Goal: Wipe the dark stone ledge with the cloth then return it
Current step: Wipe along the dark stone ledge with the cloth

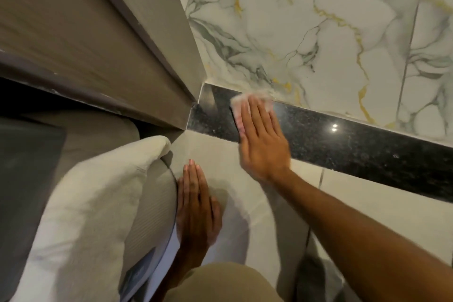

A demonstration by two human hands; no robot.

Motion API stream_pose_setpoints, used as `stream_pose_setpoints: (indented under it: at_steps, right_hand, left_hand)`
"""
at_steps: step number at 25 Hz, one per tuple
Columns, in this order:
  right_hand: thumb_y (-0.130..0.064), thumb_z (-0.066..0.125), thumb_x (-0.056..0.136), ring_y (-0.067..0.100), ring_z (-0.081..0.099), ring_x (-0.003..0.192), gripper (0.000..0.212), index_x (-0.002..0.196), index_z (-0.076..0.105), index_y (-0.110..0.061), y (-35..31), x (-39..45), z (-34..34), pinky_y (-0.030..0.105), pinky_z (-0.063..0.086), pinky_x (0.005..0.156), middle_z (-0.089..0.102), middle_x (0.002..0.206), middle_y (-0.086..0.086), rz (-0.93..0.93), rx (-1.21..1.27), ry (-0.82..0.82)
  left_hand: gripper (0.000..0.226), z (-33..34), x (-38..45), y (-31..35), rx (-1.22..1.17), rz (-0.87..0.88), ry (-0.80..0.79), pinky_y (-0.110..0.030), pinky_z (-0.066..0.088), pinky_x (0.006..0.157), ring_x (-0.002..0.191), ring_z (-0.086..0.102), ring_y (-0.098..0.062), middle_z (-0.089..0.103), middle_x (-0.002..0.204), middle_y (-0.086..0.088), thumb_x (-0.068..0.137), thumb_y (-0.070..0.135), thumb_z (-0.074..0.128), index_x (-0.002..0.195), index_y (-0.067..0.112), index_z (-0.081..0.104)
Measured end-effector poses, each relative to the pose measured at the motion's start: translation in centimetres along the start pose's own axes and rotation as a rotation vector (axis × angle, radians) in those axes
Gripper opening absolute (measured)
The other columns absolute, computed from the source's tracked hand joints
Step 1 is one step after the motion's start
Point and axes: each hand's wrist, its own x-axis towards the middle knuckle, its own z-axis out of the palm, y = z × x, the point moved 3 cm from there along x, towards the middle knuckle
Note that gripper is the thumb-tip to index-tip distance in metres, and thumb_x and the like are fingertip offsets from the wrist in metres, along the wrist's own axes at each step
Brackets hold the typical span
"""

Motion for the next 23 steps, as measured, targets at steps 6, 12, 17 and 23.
stream_pose_setpoints:
  at_steps: [6, 12, 17, 23]
  right_hand:
    - [-0.039, 0.032, 0.115, 0.025, -0.001, 0.176, 0.072, 0.178, 0.006, -0.016, -3.1, -7.3, 1.5, 0.055, 0.022, 0.140, -0.002, 0.188, 0.009, -0.335, -0.038, -0.169]
    - [-0.042, 0.026, 0.117, 0.029, -0.004, 0.175, 0.072, 0.177, 0.000, -0.013, 0.9, 2.1, -1.1, 0.054, 0.012, 0.144, -0.003, 0.187, 0.012, 0.218, 0.017, 0.011]
    - [-0.040, 0.030, 0.117, 0.030, 0.004, 0.175, 0.069, 0.177, 0.008, -0.014, -5.5, -4.7, 1.6, 0.055, 0.028, 0.138, 0.002, 0.187, 0.013, -0.148, -0.042, -0.134]
    - [-0.042, 0.021, 0.117, 0.023, -0.002, 0.176, 0.069, 0.178, 0.003, -0.014, 0.3, -3.4, -0.5, 0.052, 0.016, 0.143, -0.001, 0.188, 0.009, 0.129, 0.024, -0.037]
  left_hand:
    - [0.069, -0.6, -0.1, 0.4, 0.017, 0.000, -0.001, -0.060, 0.039, 0.129, 0.164, 0.028, -0.041, 0.024, 0.177, -0.028, 0.111, 0.036, 0.024, 0.165, -0.006, 0.029]
    - [0.069, -0.5, 0.1, 0.3, -0.005, -0.011, 0.004, -0.057, 0.035, 0.132, 0.164, 0.030, -0.040, 0.029, 0.176, -0.025, 0.110, 0.037, 0.030, 0.166, -0.004, 0.031]
    - [0.070, -0.5, 0.0, 0.4, 0.013, 0.017, 0.019, -0.060, 0.035, 0.131, 0.163, 0.031, -0.040, 0.029, 0.175, -0.026, 0.110, 0.041, 0.033, 0.165, -0.003, 0.034]
    - [0.069, -0.6, 1.0, 1.3, 0.094, 0.006, 0.031, -0.062, 0.032, 0.131, 0.164, 0.030, -0.041, 0.028, 0.176, -0.025, 0.114, 0.046, 0.024, 0.168, 0.003, 0.031]
